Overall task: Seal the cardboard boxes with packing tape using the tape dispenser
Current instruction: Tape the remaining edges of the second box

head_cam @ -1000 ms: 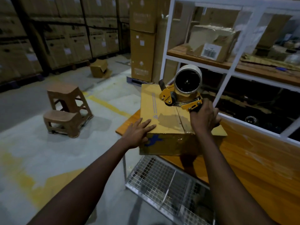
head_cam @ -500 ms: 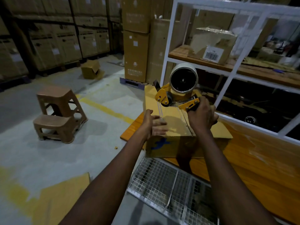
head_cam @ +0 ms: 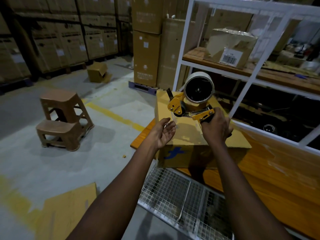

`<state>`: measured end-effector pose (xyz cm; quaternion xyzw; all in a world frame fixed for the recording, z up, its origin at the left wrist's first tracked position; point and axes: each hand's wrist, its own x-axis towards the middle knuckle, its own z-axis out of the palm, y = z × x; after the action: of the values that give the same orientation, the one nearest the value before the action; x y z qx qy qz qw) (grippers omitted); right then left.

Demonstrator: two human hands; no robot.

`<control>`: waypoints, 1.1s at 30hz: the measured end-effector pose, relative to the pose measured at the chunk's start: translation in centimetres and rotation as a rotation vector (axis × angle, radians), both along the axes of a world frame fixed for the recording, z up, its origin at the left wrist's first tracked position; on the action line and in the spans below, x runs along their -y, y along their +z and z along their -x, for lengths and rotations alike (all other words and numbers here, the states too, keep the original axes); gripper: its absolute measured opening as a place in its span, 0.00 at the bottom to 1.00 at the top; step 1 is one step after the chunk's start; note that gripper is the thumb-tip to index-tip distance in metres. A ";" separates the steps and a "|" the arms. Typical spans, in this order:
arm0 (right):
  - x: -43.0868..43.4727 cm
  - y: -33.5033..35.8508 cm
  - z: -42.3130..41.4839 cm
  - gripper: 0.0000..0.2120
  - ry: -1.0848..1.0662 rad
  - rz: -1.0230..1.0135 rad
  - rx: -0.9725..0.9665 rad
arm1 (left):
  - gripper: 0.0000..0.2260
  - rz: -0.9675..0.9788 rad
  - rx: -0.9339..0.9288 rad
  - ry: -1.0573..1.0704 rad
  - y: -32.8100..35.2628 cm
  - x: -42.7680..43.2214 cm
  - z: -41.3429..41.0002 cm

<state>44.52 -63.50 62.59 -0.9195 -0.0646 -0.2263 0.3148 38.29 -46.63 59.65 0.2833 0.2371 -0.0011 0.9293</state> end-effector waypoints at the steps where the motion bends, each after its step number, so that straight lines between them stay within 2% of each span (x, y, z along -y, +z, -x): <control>1: 0.0 -0.2 -0.1 0.18 0.007 0.000 0.001 | 0.05 -0.011 0.004 0.014 0.0 0.0 0.0; 5: 0.1 -0.5 -0.1 0.16 0.020 -0.010 0.002 | 0.05 -0.059 0.005 0.068 -0.1 0.1 0.2; 10: 0.1 -0.9 0.0 0.18 0.046 -0.004 -0.039 | 0.06 -0.119 0.013 0.168 -0.2 0.4 0.3; 15: 1.0 -1.3 -0.3 0.16 0.092 0.038 -0.097 | 0.05 -0.302 -0.012 0.259 -1.1 0.6 0.8; 18: 1.3 -2.0 0.0 0.12 0.153 0.094 -0.115 | 0.06 -0.411 -0.051 0.291 -2.1 0.8 1.6; 21: 2.0 -2.9 0.0 0.09 0.144 0.089 -0.118 | 0.10 -0.455 -0.149 0.367 -4.1 -0.8 2.7; 26: 3.4 -3.1 -1.3 0.14 0.159 0.110 -0.139 | 0.10 -0.548 -0.155 0.297 -6.7 -2.6 4.5; 33: 4.0 -4.8 -1.0 0.17 0.193 0.174 -0.100 | 0.07 -0.512 -0.187 0.325 -8.7 -1.9 5.4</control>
<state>45.50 -67.48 57.74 -0.9430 -0.1561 -0.1424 0.2571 32.93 -44.74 50.90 0.4650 0.3564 0.1811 0.7899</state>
